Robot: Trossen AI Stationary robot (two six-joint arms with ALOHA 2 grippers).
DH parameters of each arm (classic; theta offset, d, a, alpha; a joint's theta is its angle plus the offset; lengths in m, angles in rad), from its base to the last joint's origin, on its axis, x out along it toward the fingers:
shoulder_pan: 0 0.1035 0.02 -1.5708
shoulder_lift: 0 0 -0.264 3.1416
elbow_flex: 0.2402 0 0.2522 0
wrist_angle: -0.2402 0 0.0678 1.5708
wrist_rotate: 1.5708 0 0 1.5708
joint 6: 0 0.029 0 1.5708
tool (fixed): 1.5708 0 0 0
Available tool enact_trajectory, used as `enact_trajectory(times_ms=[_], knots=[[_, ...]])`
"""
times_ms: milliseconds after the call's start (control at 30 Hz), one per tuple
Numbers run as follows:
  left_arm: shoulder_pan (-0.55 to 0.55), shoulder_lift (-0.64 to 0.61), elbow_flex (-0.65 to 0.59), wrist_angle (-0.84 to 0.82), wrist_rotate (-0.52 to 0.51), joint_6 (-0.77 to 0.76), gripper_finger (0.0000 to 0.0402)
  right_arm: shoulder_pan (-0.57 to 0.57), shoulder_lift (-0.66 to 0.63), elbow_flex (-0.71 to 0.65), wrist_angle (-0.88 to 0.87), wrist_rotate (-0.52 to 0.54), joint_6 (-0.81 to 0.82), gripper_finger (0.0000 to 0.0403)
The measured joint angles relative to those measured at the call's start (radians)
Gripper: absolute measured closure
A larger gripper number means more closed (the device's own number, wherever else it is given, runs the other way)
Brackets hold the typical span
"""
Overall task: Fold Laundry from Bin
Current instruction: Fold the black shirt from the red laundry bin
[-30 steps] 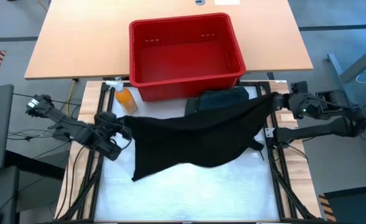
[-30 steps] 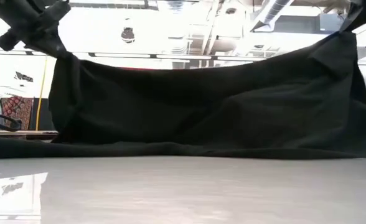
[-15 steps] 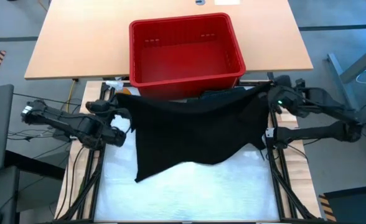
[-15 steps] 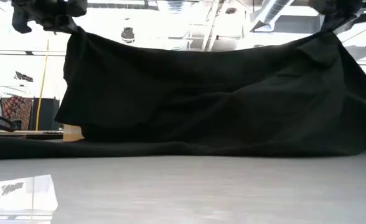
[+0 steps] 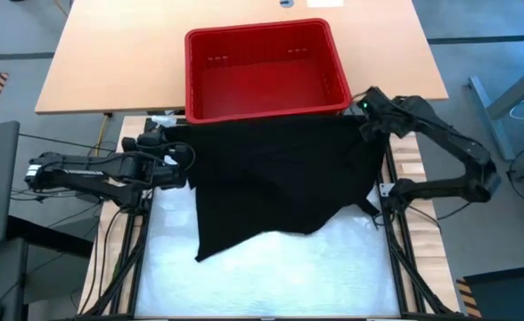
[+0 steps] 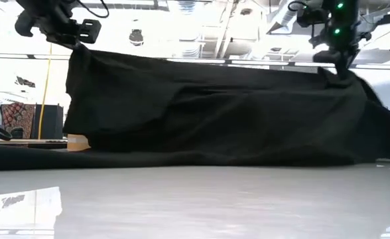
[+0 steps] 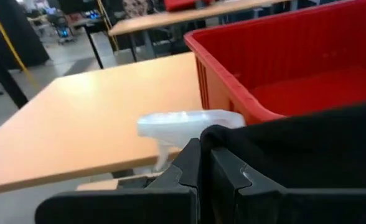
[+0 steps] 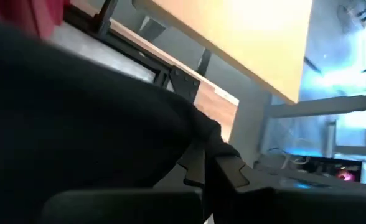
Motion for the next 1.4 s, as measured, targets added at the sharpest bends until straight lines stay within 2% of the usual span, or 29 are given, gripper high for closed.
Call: enact_trajectory(times_ms=[100,267,400,567,700,867,1067,1300,1400], knots=[[0.020,0.017,-0.001,0.078,0.035,0.083,0.0401,0.043,0.021,0.001,-0.053,0.050,0.044,0.0365],[0.039,0.058,-0.001,0.264,0.108,0.290,0.0402,0.048,0.036,0.000,-0.058,-0.056,0.060,0.0321],[0.048,0.102,-0.001,0.381,0.176,0.434,0.0401,0.024,0.053,0.001,-0.094,-0.052,0.108,0.0269],[0.050,0.147,-0.001,0.408,0.236,0.480,0.0401,0.020,0.044,0.015,-0.182,-0.005,0.183,0.0208],[0.050,0.165,-0.001,0.408,0.266,0.481,0.0401,0.016,0.040,0.048,-0.264,0.071,0.239,0.0192],[0.050,0.165,-0.001,0.409,0.288,0.482,0.0401,0.004,0.012,0.048,-0.264,0.013,0.234,0.0198],[0.050,0.176,-0.001,0.410,0.318,0.495,0.0401,-0.024,0.014,0.048,-0.195,-0.194,0.146,0.0199],[0.050,0.197,-0.001,0.423,0.362,0.496,0.0401,-0.053,0.031,0.048,-0.176,-0.180,0.158,0.0168],[0.054,0.215,0.000,0.433,0.409,0.496,0.0401,-0.028,0.011,0.053,-0.165,-0.323,0.169,0.0164]])
